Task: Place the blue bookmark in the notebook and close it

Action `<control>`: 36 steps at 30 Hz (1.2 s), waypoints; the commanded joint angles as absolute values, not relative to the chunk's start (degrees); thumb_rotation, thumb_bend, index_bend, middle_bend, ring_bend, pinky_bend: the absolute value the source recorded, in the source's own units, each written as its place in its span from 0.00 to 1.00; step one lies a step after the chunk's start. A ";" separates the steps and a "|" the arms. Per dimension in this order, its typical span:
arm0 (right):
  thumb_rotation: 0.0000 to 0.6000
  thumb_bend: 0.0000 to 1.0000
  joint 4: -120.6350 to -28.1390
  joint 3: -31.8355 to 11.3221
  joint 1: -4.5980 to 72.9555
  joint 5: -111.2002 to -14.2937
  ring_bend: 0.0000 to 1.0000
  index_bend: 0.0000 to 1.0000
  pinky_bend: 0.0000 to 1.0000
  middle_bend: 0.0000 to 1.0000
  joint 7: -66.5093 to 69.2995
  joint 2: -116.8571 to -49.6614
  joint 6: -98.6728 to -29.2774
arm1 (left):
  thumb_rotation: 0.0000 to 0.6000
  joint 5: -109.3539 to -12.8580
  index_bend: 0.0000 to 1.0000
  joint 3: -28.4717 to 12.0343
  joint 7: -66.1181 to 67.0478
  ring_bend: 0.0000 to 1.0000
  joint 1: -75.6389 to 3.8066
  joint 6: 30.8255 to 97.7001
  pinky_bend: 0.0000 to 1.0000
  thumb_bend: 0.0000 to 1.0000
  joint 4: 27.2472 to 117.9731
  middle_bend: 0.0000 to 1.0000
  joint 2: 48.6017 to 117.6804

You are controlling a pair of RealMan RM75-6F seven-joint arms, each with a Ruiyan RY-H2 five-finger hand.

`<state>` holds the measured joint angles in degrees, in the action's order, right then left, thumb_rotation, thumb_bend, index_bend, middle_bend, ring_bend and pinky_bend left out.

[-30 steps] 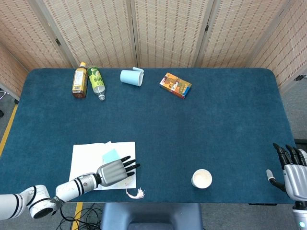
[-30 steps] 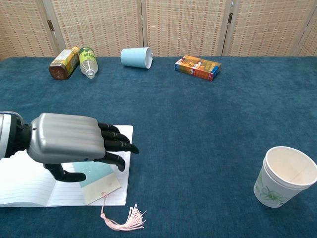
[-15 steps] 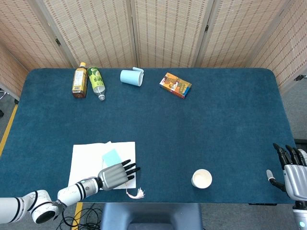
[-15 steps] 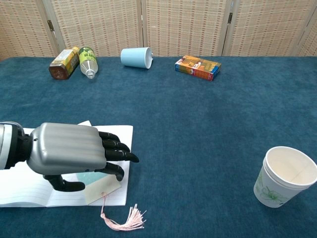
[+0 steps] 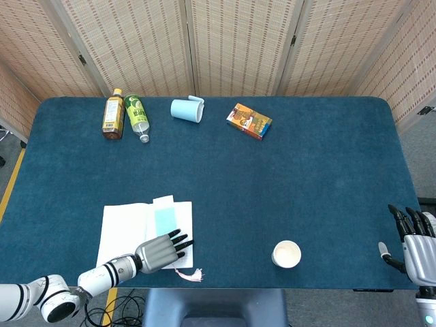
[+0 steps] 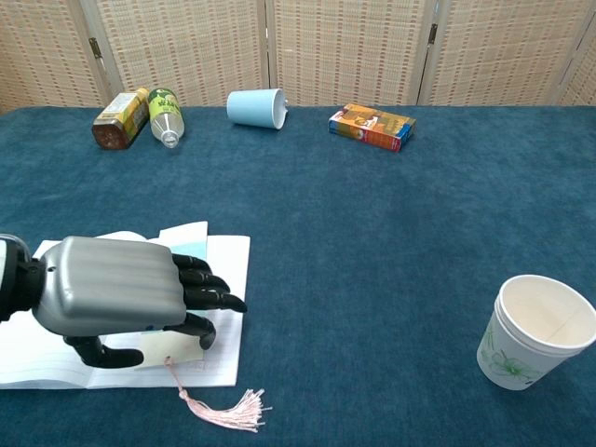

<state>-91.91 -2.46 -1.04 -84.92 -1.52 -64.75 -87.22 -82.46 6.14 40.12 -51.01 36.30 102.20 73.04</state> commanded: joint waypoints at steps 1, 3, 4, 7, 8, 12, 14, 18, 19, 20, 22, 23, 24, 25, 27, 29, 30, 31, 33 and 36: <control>1.00 0.30 -91.85 -2.47 -1.03 -84.97 0.09 0.07 0.10 0.19 -1.49 -64.79 -87.24 | 1.00 -81.81 0.28 6.56 40.75 0.00 -50.85 36.61 0.13 0.44 103.03 0.00 72.24; 1.00 0.30 -91.79 -2.48 -1.04 -85.03 0.09 0.07 0.10 0.19 -1.43 -64.80 -87.30 | 1.00 -81.23 0.28 6.83 41.11 0.00 -50.76 36.68 0.13 0.44 103.45 0.00 71.83; 1.00 0.30 -91.79 -2.48 -1.04 -85.06 0.09 0.07 0.10 0.19 -1.42 -64.79 -87.32 | 1.00 -80.94 0.28 6.96 41.30 0.00 -50.74 36.67 0.13 0.44 103.60 0.00 71.65; 1.00 0.30 -91.79 -2.46 -1.13 -85.20 0.09 0.07 0.10 0.19 -1.35 -64.73 -87.53 | 1.00 -80.19 0.28 7.29 41.80 0.00 -50.63 36.95 0.13 0.44 104.38 0.00 70.90; 1.00 0.30 -91.78 -2.47 -1.16 -85.23 0.09 0.07 0.10 0.19 -1.31 -64.72 -87.60 | 1.00 -80.10 0.28 7.30 41.80 0.00 -50.58 37.17 0.13 0.44 104.74 0.00 70.62; 1.00 0.30 -91.76 -2.51 -1.24 -85.25 0.09 0.07 0.10 0.19 -1.22 -64.68 -87.77 | 1.00 -80.67 0.28 6.42 40.05 0.00 -50.12 39.40 0.13 0.44 105.81 0.00 69.56; 1.00 0.30 -91.78 -2.51 -1.23 -85.33 0.09 0.07 0.10 0.19 -1.24 -64.66 -87.80 | 1.00 -80.88 0.27 5.42 38.40 0.00 -49.85 40.81 0.13 0.44 105.35 0.00 69.55; 1.00 0.30 -91.94 -2.55 -1.24 -85.37 0.09 0.07 0.10 0.19 -1.36 -64.61 -87.89 | 1.00 -80.50 0.25 3.56 35.06 0.00 -49.84 42.00 0.13 0.45 102.42 0.00 70.55; 1.00 0.30 -91.99 -2.56 -1.26 -85.35 0.09 0.07 0.10 0.19 -1.38 -64.59 -87.92 | 1.00 -80.10 0.25 3.25 34.59 0.00 -49.95 41.86 0.13 0.46 101.40 0.00 70.92; 1.00 0.30 -92.03 -2.56 -1.29 -85.32 0.09 0.07 0.11 0.19 -1.42 -64.58 -87.94 | 1.00 -79.60 0.24 2.97 34.34 0.00 -50.10 41.63 0.13 0.46 100.32 0.00 71.35; 1.00 0.30 -92.09 -2.55 -1.32 -85.27 0.09 0.07 0.10 0.19 -1.49 -64.59 -87.94 | 1.00 -78.07 0.24 2.49 34.27 0.00 -50.48 40.89 0.13 0.46 97.76 0.00 72.57; 1.00 0.30 -92.12 -2.54 -1.33 -85.24 0.09 0.07 0.10 0.19 -1.52 -64.61 -87.91 | 1.00 -77.00 0.24 2.28 34.39 0.00 -50.68 40.41 0.13 0.46 96.38 0.00 73.31; 1.00 0.30 -92.14 -2.53 -1.33 -85.23 0.09 0.07 0.10 0.19 -1.55 -64.61 -87.88 | 1.00 -76.16 0.24 2.16 34.54 0.00 -50.82 40.06 0.13 0.46 95.43 0.00 73.83; 1.00 0.30 -92.17 -2.53 -1.33 -85.22 0.09 0.07 0.10 0.19 -1.57 -64.60 -87.86 | 1.00 -75.36 0.24 2.08 34.78 0.00 -50.96 39.74 0.13 0.46 94.55 0.00 74.30; 1.00 0.30 -92.18 -2.54 -1.35 -85.15 0.09 0.07 0.10 0.19 -1.63 -64.59 -87.85 | 1.00 -73.56 0.24 2.04 35.52 0.00 -51.29 39.06 0.13 0.46 92.97 0.00 75.12; 1.00 0.30 -92.21 -2.60 -1.36 -85.02 0.09 0.07 0.10 0.19 -1.66 -64.57 -87.84 | 1.00 -71.68 0.24 2.21 36.48 0.00 -51.65 38.38 0.13 0.46 92.24 0.00 75.45; 1.00 0.30 -92.24 -2.62 -1.36 -84.96 0.09 0.07 0.10 0.19 -1.68 -64.56 -87.80 | 1.00 -70.92 0.24 2.33 36.93 0.00 -51.82 38.10 0.13 0.46 92.19 0.00 75.44; 1.00 0.30 -92.24 -2.62 -1.34 -84.93 0.09 0.07 0.10 0.19 -1.71 -64.56 -87.74 | 1.00 -70.23 0.24 2.47 37.36 0.00 -51.96 37.91 0.13 0.46 92.26 0.00 75.41; 1.00 0.30 -92.23 -2.63 -1.27 -84.90 0.09 0.07 0.10 0.19 -1.75 -64.59 -87.61 | 1.00 -69.01 0.24 2.84 38.53 0.00 -52.23 37.90 0.13 0.46 92.61 0.00 75.28; 1.00 0.30 -92.23 -2.66 -1.15 -84.89 0.09 0.07 0.10 0.19 -1.82 -64.64 -87.42 | 1.00 -67.55 0.25 3.42 40.36 0.00 -52.52 38.39 0.13 0.46 93.37 0.00 75.06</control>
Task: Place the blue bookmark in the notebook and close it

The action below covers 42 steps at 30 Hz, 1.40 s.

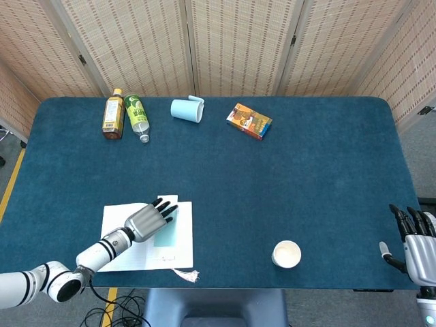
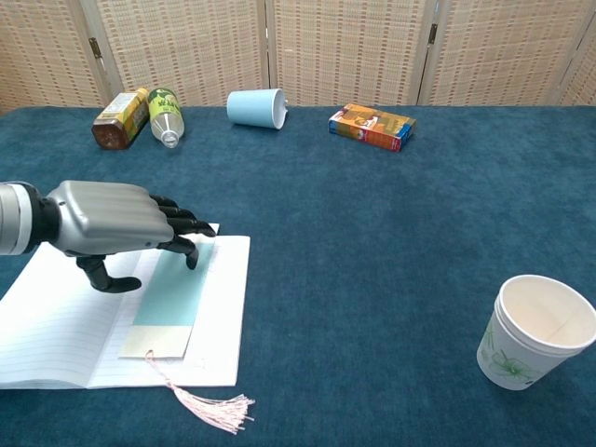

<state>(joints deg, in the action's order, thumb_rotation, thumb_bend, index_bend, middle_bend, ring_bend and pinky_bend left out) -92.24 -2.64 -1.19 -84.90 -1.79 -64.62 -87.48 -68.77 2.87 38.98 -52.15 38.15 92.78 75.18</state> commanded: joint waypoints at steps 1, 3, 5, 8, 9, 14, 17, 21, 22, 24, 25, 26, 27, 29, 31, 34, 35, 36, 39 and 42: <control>1.00 0.30 -92.25 -2.67 -1.11 -84.89 0.09 0.07 0.10 0.19 -1.83 -64.65 -87.37 | 1.00 -67.08 0.25 3.59 40.88 0.00 -52.61 38.52 0.13 0.46 93.60 0.00 74.98; 1.00 0.30 -92.25 -2.68 -1.10 -84.84 0.09 0.07 0.10 0.19 -1.84 -64.63 -87.31 | 1.00 -65.88 0.26 4.02 41.87 0.00 -52.86 38.67 0.13 0.46 94.27 0.00 74.74; 1.00 0.30 -92.23 -2.64 -1.13 -84.77 0.09 0.07 0.10 0.19 -1.84 -64.61 -87.25 | 1.00 -64.83 0.26 4.43 42.80 0.00 -53.06 39.04 0.13 0.46 95.14 0.00 74.41; 1.00 0.30 -92.22 -2.63 -1.17 -84.73 0.09 0.07 0.10 0.19 -1.77 -64.61 -87.27 | 1.00 -63.63 0.26 4.99 44.38 0.00 -53.28 39.94 0.13 0.46 96.33 0.00 74.01; 1.00 0.30 -92.20 -2.62 -1.17 -84.77 0.09 0.07 0.11 0.19 -1.73 -64.64 -87.30 | 1.00 -63.02 0.26 5.23 45.00 0.00 -53.41 40.26 0.13 0.46 96.88 0.00 73.85; 1.00 0.30 -92.09 -2.61 -1.25 -84.88 0.09 0.07 0.10 0.19 -1.56 -64.66 -87.48 | 1.00 -61.08 0.26 6.37 47.36 0.00 -53.85 41.56 0.13 0.46 98.99 0.00 73.23; 1.00 0.30 -91.99 -2.61 -1.34 -84.90 0.09 0.07 0.10 0.19 -1.41 -64.65 -87.63 | 1.00 -59.91 0.26 7.27 48.34 0.00 -54.07 42.09 0.13 0.46 100.50 0.00 72.64; 1.00 0.30 -91.86 -2.61 -1.38 -84.95 0.09 0.07 0.10 0.19 -1.22 -64.69 -87.71 | 1.00 -59.15 0.26 8.38 49.17 0.00 -54.31 42.55 0.13 0.46 101.91 0.00 72.02; 1.00 0.30 -91.84 -2.62 -1.40 -84.99 0.09 0.07 0.10 0.19 -1.18 -64.70 -87.75 | 1.00 -59.10 0.26 8.63 49.24 0.00 -54.31 42.65 0.13 0.46 102.18 0.00 71.92; 1.00 0.30 -91.78 -2.60 -1.43 -85.03 0.09 0.07 0.10 0.19 -1.11 -64.71 -87.80 | 1.00 -59.03 0.26 9.23 49.42 0.00 -54.35 42.81 0.13 0.46 102.71 0.00 71.62; 1.00 0.30 -91.76 -2.60 -1.44 -85.04 0.09 0.07 0.10 0.19 -1.08 -64.70 -87.82 | 1.00 -58.97 0.26 9.47 49.53 0.00 -54.38 42.92 0.13 0.46 102.96 0.00 71.45; 1.00 0.30 -91.73 -2.60 -1.46 -85.06 0.09 0.07 0.10 0.19 -1.05 -64.71 -87.87 | 1.00 -58.84 0.26 9.76 49.65 0.00 -54.40 43.10 0.13 0.46 103.33 0.00 71.17; 1.00 0.30 -91.72 -2.59 -1.49 -85.08 0.09 0.07 0.10 0.19 -1.02 -64.70 -87.91 | 1.00 -58.71 0.26 9.98 49.73 0.00 -54.42 43.22 0.13 0.46 103.68 0.00 70.89; 1.00 0.30 -91.71 -2.60 -1.52 -85.12 0.09 0.07 0.10 0.19 -0.99 -64.66 -87.99 | 1.00 -58.29 0.26 10.36 49.75 0.00 -54.57 43.29 0.13 0.46 104.55 0.00 70.16; 1.00 0.30 -91.70 -2.63 -1.57 -85.12 0.09 0.07 0.10 0.19 -0.96 -64.66 -88.09 | 1.00 -58.18 0.26 10.43 49.37 0.00 -54.70 43.60 0.13 0.46 105.56 0.00 69.25; 1.00 0.30 -91.69 -2.66 -1.58 -85.08 0.09 0.07 0.11 0.19 -0.95 -64.65 -88.12 | 1.00 -58.97 0.26 9.87 48.35 0.00 -54.57 44.84 0.13 0.46 106.13 0.00 68.38; 1.00 0.30 -91.69 -2.67 -1.57 -85.12 0.09 0.07 0.10 0.19 -0.97 -64.64 -88.11 | 1.00 -59.32 0.26 9.46 47.65 0.00 -54.53 45.16 0.13 0.46 106.06 0.00 68.18; 1.00 0.30 -91.71 -2.67 -1.56 -85.14 0.09 0.07 0.10 0.19 -0.99 -64.62 -88.12 | 1.00 -59.49 0.26 9.12 47.12 0.00 -54.55 45.31 0.13 0.46 105.89 0.00 68.05; 1.00 0.30 -91.81 -2.73 -1.57 -85.10 0.09 0.07 0.10 0.19 -1.04 -64.56 -88.16 | 1.00 -59.81 0.25 7.61 45.24 0.00 -54.75 45.64 0.13 0.46 104.26 0.00 68.45; 1.00 0.30 -91.83 -2.74 -1.57 -85.00 0.09 0.07 0.11 0.19 -1.07 -64.56 -88.08 | 1.00 -59.30 0.24 5.81 43.34 0.00 -55.15 45.44 0.13 0.46 100.74 0.00 70.32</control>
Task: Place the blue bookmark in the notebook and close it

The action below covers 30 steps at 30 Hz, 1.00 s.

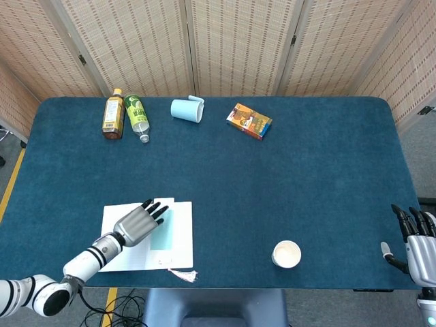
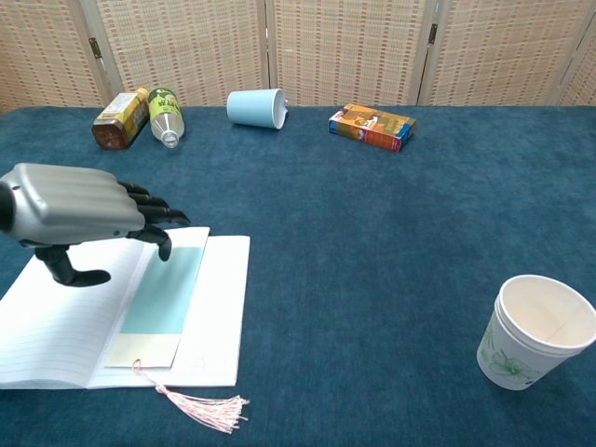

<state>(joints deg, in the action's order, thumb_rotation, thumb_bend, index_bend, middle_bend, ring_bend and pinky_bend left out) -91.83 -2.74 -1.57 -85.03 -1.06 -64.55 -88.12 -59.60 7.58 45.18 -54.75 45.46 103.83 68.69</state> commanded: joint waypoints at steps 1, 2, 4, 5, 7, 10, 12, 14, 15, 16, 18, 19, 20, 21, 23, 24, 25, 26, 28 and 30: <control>1.00 0.30 -91.85 -2.72 -1.55 -85.01 0.09 0.07 0.10 0.19 -1.09 -64.56 -88.03 | 1.00 -58.90 0.24 5.34 42.95 0.00 -55.33 45.27 0.13 0.46 99.48 0.00 70.97; 1.00 0.30 -91.88 -2.70 -1.53 -85.01 0.09 0.07 0.10 0.19 -1.13 -64.56 -87.96 | 1.00 -58.23 0.24 4.76 42.48 0.00 -55.60 44.95 0.13 0.46 97.79 0.00 71.87; 1.00 0.30 -91.94 -2.75 -1.51 -84.95 0.09 0.07 0.10 0.19 -1.20 -64.51 -87.93 | 1.00 -56.92 0.23 3.86 41.72 0.00 -56.02 44.43 0.13 0.46 95.39 0.00 73.18; 1.00 0.30 -91.98 -2.79 -1.50 -84.91 0.09 0.07 0.10 0.19 -1.24 -64.47 -87.93 | 1.00 -56.03 0.23 3.29 41.23 0.00 -56.30 44.10 0.13 0.46 93.82 0.00 74.05; 1.00 0.30 -92.04 -2.83 -1.46 -84.83 0.09 0.07 0.10 0.19 -1.31 -64.45 -87.87 | 1.00 -54.60 0.22 2.58 40.72 0.00 -56.75 43.60 0.13 0.46 91.51 0.00 75.29; 1.00 0.30 -92.13 -2.83 -1.40 -84.79 0.09 0.07 0.10 0.19 -1.38 -64.41 -87.73 | 1.00 -52.24 0.21 1.98 40.32 0.00 -57.53 42.45 0.13 0.46 88.38 0.00 76.97; 1.00 0.30 -92.16 -2.85 -1.45 -84.70 0.09 0.07 0.10 0.19 -1.40 -64.39 -87.76 | 1.00 -50.96 0.21 2.04 40.51 0.00 -58.07 41.71 0.13 0.46 86.87 0.00 77.79; 1.00 0.30 -92.16 -2.87 -1.52 -84.50 0.09 0.07 0.10 0.19 -1.39 -64.40 -87.75 | 1.00 -49.94 0.21 2.26 40.80 0.00 -58.42 41.37 0.13 0.46 85.73 0.00 78.55; 1.00 0.30 -92.17 -2.86 -1.54 -84.44 0.09 0.07 0.10 0.19 -1.40 -64.40 -87.73 | 1.00 -49.51 0.21 2.37 40.90 0.00 -58.56 41.23 0.13 0.46 85.36 0.00 78.82; 1.00 0.30 -92.19 -2.85 -1.54 -84.41 0.09 0.07 0.10 0.19 -1.42 -64.39 -87.68 | 1.00 -49.07 0.21 2.46 40.96 0.00 -58.68 41.10 0.13 0.46 85.01 0.00 79.07; 1.00 0.30 -92.20 -2.82 -1.57 -84.41 0.09 0.07 0.10 0.19 -1.39 -64.35 -87.67 | 1.00 -48.18 0.21 2.71 41.19 0.00 -58.98 40.86 0.13 0.46 84.25 0.00 79.64; 1.00 0.30 -92.18 -2.82 -1.60 -84.40 0.09 0.07 0.10 0.19 -1.37 -64.35 -87.72 | 1.00 -47.84 0.21 2.81 41.30 0.00 -59.09 40.84 0.13 0.46 83.96 0.00 79.85; 1.00 0.30 -92.15 -2.83 -1.65 -84.35 0.09 0.07 0.10 0.19 -1.33 -64.34 -87.77 | 1.00 -47.36 0.22 2.94 41.47 0.00 -59.26 40.81 0.13 0.46 83.52 0.00 80.16; 1.00 0.30 -92.15 -2.83 -1.69 -84.32 0.09 0.07 0.10 0.19 -1.29 -64.34 -87.82 | 1.00 -46.99 0.22 3.02 41.53 0.00 -59.37 40.75 0.13 0.46 83.29 0.00 80.33; 1.00 0.30 -92.10 -2.81 -1.74 -84.29 0.09 0.07 0.10 0.19 -1.24 -64.35 -87.83 | 1.00 -46.40 0.22 3.18 41.61 0.00 -59.57 40.70 0.13 0.46 83.00 0.00 80.54; 1.00 0.30 -92.04 -2.79 -1.77 -84.25 0.09 0.07 0.10 0.19 -1.22 -64.36 -87.81 | 1.00 -46.15 0.22 3.33 41.70 0.00 -59.68 40.73 0.13 0.46 82.93 0.00 80.59; 1.00 0.30 -91.99 -2.78 -1.79 -84.20 0.09 0.07 0.10 0.19 -1.18 -64.38 -87.78 | 1.00 -45.98 0.22 3.44 41.75 0.00 -59.75 40.76 0.13 0.46 82.94 0.00 80.60; 1.00 0.30 -91.96 -2.78 -1.79 -84.16 0.09 0.07 0.10 0.19 -1.13 -64.40 -87.75 | 1.00 -45.84 0.22 3.55 41.81 0.00 -59.81 40.82 0.13 0.46 82.97 0.00 80.61; 1.00 0.30 -91.90 -2.76 -1.79 -84.21 0.09 0.07 0.10 0.19 -1.06 -64.45 -87.72 | 1.00 -45.56 0.23 3.87 42.10 0.00 -59.99 40.95 0.13 0.46 82.99 0.00 80.65; 1.00 0.30 -91.81 -2.74 -1.79 -84.31 0.09 0.07 0.10 0.19 -1.01 -64.50 -87.75 | 1.00 -45.18 0.23 4.11 42.30 0.00 -60.18 41.02 0.13 0.46 82.95 0.00 80.84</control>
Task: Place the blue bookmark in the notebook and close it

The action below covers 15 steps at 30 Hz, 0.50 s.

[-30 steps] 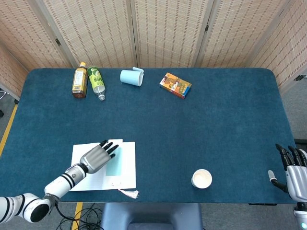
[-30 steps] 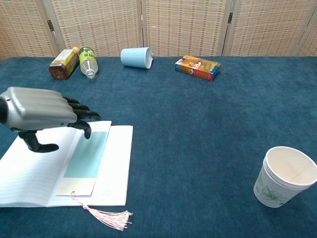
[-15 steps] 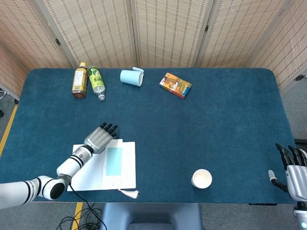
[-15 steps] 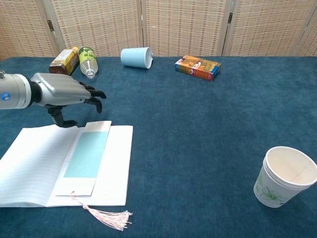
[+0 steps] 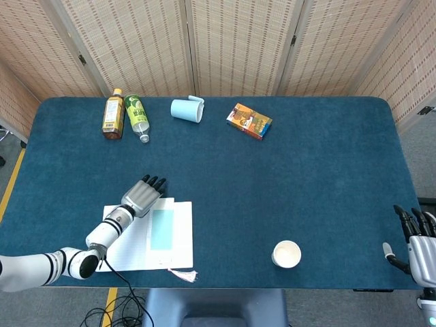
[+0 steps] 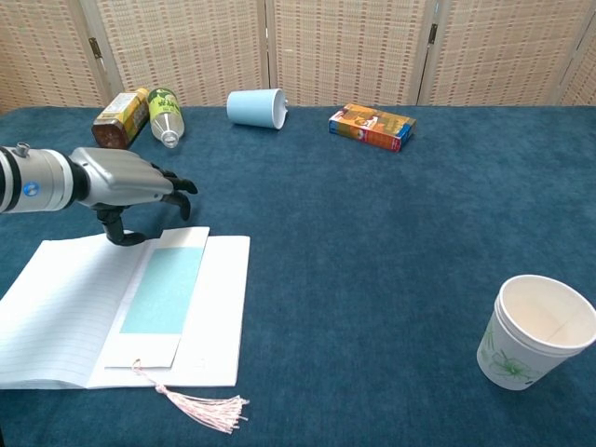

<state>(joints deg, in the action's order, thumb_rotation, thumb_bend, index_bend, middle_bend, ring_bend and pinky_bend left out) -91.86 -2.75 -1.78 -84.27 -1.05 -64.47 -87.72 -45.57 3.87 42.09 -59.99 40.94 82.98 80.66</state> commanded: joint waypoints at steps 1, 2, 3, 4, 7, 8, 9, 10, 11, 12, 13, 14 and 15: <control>1.00 0.30 -91.78 -2.74 -1.82 -84.32 0.09 0.07 0.10 0.19 -0.98 -64.51 -87.80 | 1.00 -45.02 0.23 4.18 42.32 0.00 -60.26 41.02 0.13 0.46 82.97 0.00 80.91; 1.00 0.30 -91.74 -2.75 -1.85 -84.30 0.09 0.07 0.10 0.19 -0.94 -64.52 -87.84 | 1.00 -44.91 0.24 4.27 42.37 0.00 -60.36 41.06 0.13 0.46 83.02 0.00 80.97; 1.00 0.30 -91.73 -2.75 -1.89 -84.27 0.09 0.07 0.11 0.19 -0.93 -64.51 -87.88 | 1.00 -44.92 0.24 4.36 42.41 0.00 -60.42 41.12 0.13 0.46 83.11 0.00 80.99; 1.00 0.30 -91.71 -2.73 -1.94 -84.23 0.09 0.07 0.11 0.19 -0.92 -64.49 -87.91 | 1.00 -44.98 0.24 4.44 42.43 0.00 -60.46 41.23 0.13 0.46 83.21 0.00 81.01; 1.00 0.30 -91.78 -2.68 -2.08 -84.27 0.09 0.07 0.11 0.19 -0.95 -64.45 -88.07 | 1.00 -45.33 0.25 4.83 42.53 0.00 -60.57 41.39 0.13 0.46 83.55 0.00 81.05; 1.00 0.30 -91.80 -2.67 -2.13 -84.34 0.09 0.07 0.11 0.19 -0.95 -64.46 -88.19 | 1.00 -45.46 0.25 5.05 42.69 0.00 -60.62 41.48 0.13 0.46 83.66 0.00 81.07; 1.00 0.30 -91.79 -2.66 -2.17 -84.38 0.09 0.07 0.11 0.19 -0.95 -64.49 -88.26 | 1.00 -45.51 0.25 5.15 42.75 0.00 -60.64 41.60 0.13 0.46 83.77 0.00 81.08; 1.00 0.30 -91.80 -2.65 -2.19 -84.39 0.09 0.07 0.11 0.19 -0.95 -64.50 -88.28 | 1.00 -45.57 0.25 5.24 42.76 0.00 -60.64 41.69 0.13 0.46 83.89 0.00 81.07; 1.00 0.30 -91.80 -2.63 -2.21 -84.39 0.09 0.07 0.11 0.19 -0.95 -64.50 -88.26 | 1.00 -45.63 0.25 5.30 42.72 0.00 -60.64 41.79 0.13 0.46 84.02 0.00 81.03; 1.00 0.30 -91.80 -2.61 -2.21 -84.36 0.09 0.07 0.11 0.19 -0.98 -64.50 -88.20 | 1.00 -45.74 0.25 5.40 42.71 0.00 -60.63 41.93 0.13 0.46 84.21 0.00 80.95; 1.00 0.30 -91.80 -2.60 -2.21 -84.36 0.09 0.07 0.11 0.19 -1.00 -64.50 -88.18 | 1.00 -45.85 0.25 5.48 42.67 0.00 -60.62 41.99 0.13 0.46 84.39 0.00 80.85; 1.00 0.30 -91.81 -2.60 -2.22 -84.38 0.09 0.07 0.11 0.19 -1.00 -64.48 -88.20 | 1.00 -46.03 0.25 5.54 42.51 0.00 -60.57 42.09 0.13 0.46 84.68 0.00 80.72; 1.00 0.30 -91.83 -2.61 -2.22 -84.42 0.09 0.07 0.11 0.19 -1.04 -64.46 -88.24 | 1.00 -46.28 0.26 5.60 42.40 0.00 -60.51 42.21 0.13 0.46 84.87 0.00 80.63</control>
